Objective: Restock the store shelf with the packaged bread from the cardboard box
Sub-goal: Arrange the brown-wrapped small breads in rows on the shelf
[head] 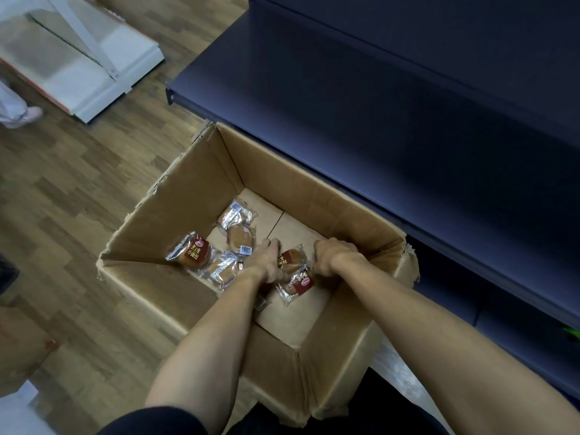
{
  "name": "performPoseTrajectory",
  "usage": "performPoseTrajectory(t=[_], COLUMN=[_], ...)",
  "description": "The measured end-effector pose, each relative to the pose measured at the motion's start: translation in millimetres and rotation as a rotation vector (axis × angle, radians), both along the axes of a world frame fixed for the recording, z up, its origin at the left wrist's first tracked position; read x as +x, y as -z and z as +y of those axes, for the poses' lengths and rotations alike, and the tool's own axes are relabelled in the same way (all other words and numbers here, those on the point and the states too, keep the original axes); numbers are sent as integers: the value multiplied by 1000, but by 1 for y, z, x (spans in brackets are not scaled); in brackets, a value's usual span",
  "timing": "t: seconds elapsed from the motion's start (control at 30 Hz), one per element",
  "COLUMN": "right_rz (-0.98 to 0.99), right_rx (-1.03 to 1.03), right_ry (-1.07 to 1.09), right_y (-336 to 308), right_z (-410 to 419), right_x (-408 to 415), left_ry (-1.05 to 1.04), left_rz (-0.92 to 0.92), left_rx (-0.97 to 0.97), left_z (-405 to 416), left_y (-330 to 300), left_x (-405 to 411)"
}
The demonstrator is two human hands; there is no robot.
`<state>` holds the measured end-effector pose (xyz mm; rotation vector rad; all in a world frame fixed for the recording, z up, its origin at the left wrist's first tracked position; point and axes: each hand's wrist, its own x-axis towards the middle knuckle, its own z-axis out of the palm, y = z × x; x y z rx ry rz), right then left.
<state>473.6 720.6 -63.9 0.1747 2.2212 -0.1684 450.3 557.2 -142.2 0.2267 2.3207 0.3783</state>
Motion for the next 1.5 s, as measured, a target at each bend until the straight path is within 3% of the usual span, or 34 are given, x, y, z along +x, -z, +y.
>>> performPoseTrajectory(t=[0.13,0.47,0.83,1.07,1.5], right_rz=[4,52,276,490,816], right_rx=[-5,9,-87,-171,-154], right_ry=[-18,-104,-145,-243,-351], right_y=[2,10,-7,-46,-120], right_z=[1,-2,-13,-32,-65], right_x=[-1,-2,-4,-14,-14], left_ry=[62,151,344,331,255], left_rz=[-22,-48,295,496,799], left_rx=[-70,-15,-18,64,38], left_z=[7,11,-19,-31,-84], left_y=[9,10,-54,-105,-183], left_x=[1,2,-21,-17,-11])
